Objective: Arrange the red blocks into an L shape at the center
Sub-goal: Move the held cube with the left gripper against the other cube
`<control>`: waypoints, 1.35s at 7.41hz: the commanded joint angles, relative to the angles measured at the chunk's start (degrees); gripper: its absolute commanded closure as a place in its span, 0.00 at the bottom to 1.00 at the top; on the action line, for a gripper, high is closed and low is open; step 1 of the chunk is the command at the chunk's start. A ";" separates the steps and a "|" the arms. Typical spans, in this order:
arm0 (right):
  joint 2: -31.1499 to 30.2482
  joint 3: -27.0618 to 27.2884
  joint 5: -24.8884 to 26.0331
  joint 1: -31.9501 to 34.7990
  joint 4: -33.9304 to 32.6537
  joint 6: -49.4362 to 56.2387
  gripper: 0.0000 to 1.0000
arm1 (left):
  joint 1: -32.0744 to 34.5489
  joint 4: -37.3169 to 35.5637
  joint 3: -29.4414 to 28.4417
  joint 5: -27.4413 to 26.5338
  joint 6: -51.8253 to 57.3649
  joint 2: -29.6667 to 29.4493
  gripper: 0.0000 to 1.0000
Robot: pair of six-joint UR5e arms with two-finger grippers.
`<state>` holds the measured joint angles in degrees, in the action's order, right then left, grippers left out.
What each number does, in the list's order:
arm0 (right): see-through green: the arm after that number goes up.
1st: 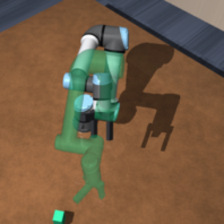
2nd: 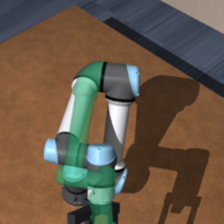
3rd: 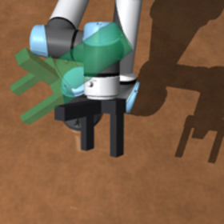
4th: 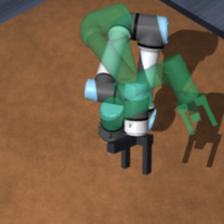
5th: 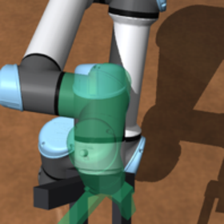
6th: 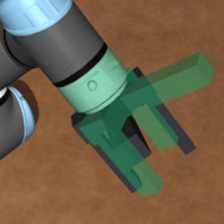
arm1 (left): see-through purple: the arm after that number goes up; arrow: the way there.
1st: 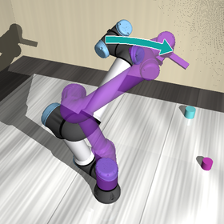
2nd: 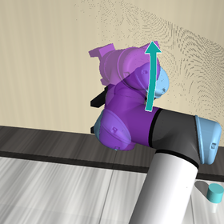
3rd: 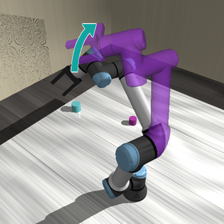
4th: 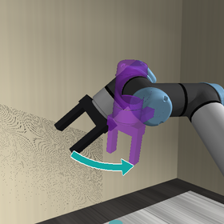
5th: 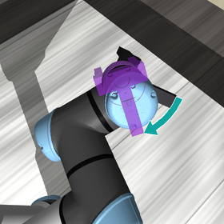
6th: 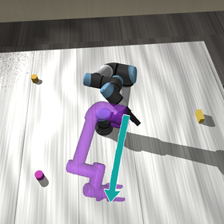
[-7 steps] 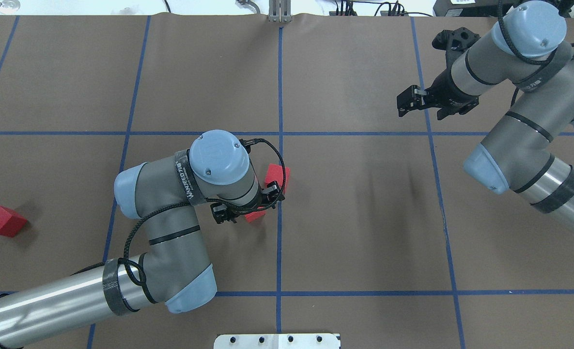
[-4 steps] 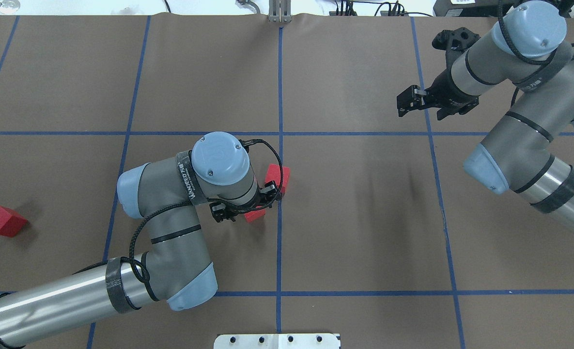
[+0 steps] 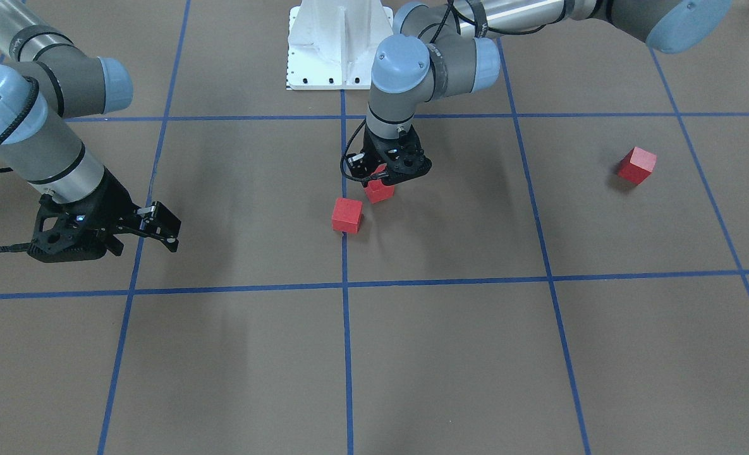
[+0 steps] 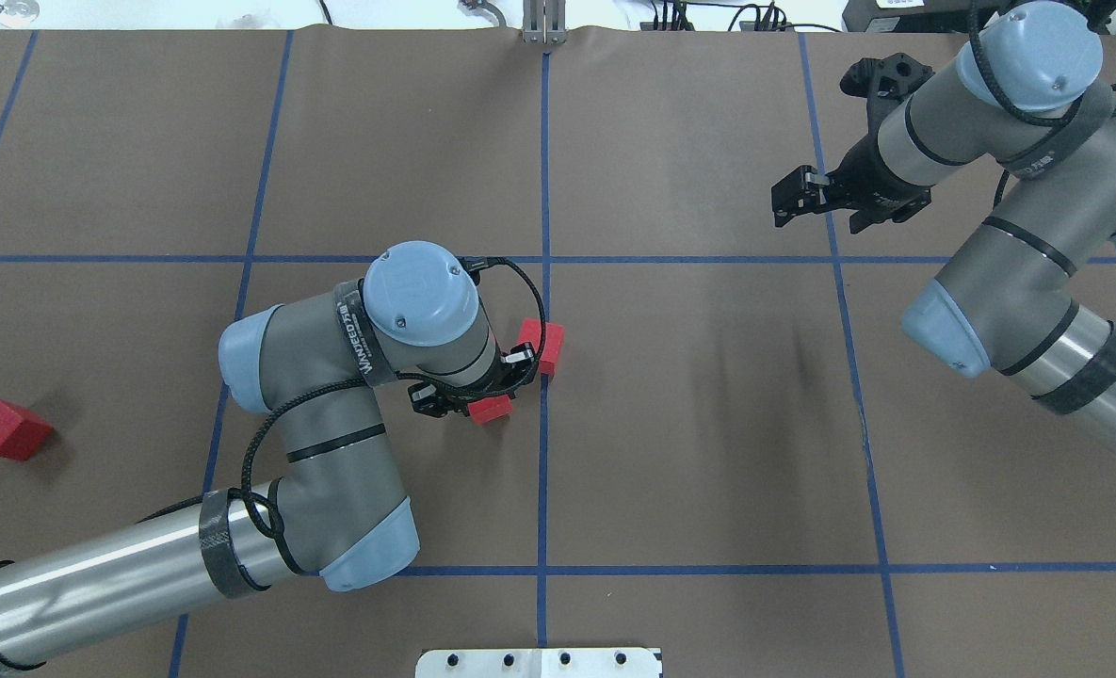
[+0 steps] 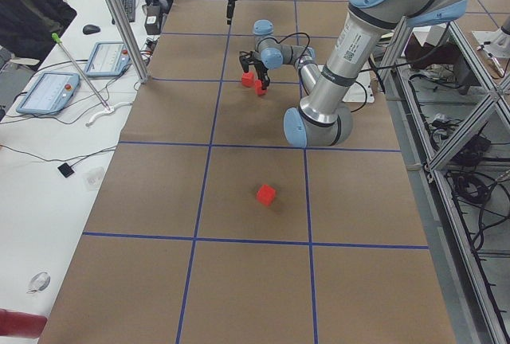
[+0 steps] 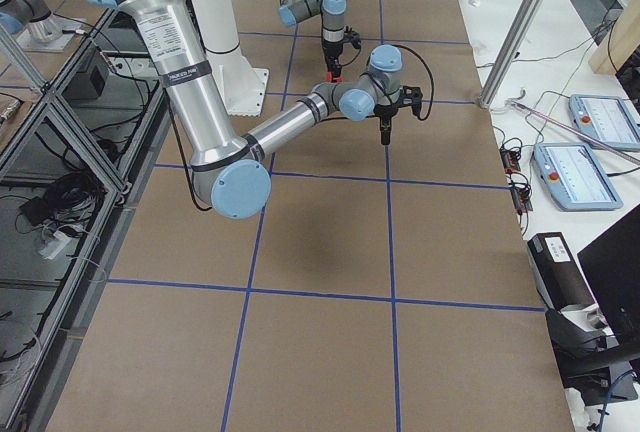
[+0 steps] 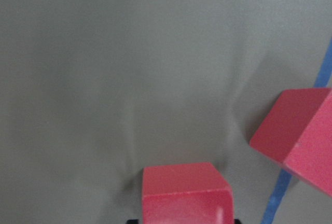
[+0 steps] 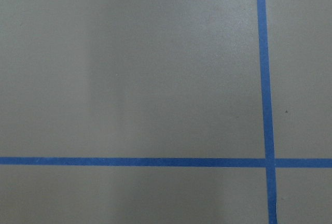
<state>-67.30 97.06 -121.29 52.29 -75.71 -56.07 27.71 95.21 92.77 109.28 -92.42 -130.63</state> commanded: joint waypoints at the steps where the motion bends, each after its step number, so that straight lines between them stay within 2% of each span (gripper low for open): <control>1: -0.03 0.14 0.00 0.00 -0.05 0.00 0.00 | 4.87 -0.38 5.11 4.69 0.04 -0.07 1.00; 2: -0.20 0.41 -0.17 0.18 -0.05 0.00 0.00 | 5.24 -0.29 4.79 4.63 0.13 -1.20 1.00; 3: -2.12 1.97 -0.26 0.26 0.03 0.09 0.00 | 5.51 -0.73 1.74 4.28 3.96 -4.52 1.00; 5: -2.75 2.52 -0.18 0.35 0.03 0.00 0.00 | 5.77 -0.47 -8.17 0.69 9.42 -11.54 1.00; 6: -2.93 2.61 -0.18 0.35 0.03 0.00 0.00 | 6.03 -0.56 -10.92 -0.46 13.36 -13.67 1.00; 10: -3.28 2.78 -0.09 0.27 0.03 0.00 0.00 | 5.77 -0.12 -17.18 -2.93 23.41 -15.62 1.00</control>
<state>-70.52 99.76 -121.38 52.57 -75.67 -56.07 33.54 94.95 77.23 106.80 -71.39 -145.55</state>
